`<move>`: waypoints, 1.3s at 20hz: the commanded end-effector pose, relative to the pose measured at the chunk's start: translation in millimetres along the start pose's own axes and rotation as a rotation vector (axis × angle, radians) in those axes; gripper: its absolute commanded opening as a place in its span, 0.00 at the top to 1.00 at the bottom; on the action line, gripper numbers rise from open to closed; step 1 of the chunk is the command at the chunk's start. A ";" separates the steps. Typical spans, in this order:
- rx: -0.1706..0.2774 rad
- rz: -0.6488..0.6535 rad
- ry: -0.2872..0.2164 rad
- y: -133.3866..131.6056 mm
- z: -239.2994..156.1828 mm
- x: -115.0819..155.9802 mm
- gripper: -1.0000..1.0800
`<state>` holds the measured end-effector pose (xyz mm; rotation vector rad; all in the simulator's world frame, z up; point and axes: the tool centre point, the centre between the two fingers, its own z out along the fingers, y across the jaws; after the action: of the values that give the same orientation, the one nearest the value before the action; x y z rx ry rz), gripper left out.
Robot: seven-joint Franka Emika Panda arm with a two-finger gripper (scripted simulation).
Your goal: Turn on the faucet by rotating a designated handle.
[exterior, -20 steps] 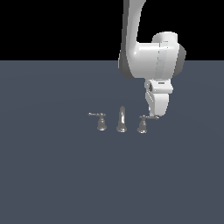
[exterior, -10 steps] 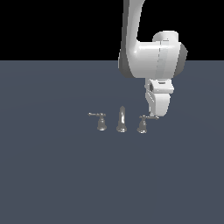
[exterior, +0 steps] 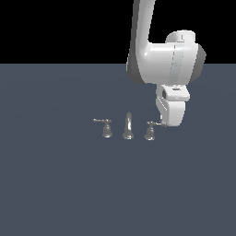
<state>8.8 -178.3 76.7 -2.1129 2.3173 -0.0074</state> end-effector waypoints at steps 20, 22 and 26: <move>-0.002 0.013 0.003 51.5 0.4 -12.3 1.00; -0.004 0.012 0.003 56.1 0.2 -20.0 1.00; -0.005 0.011 0.002 65.2 -0.4 -35.5 1.00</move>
<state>-53.6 -159.3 75.8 -2.0734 2.3652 -0.0116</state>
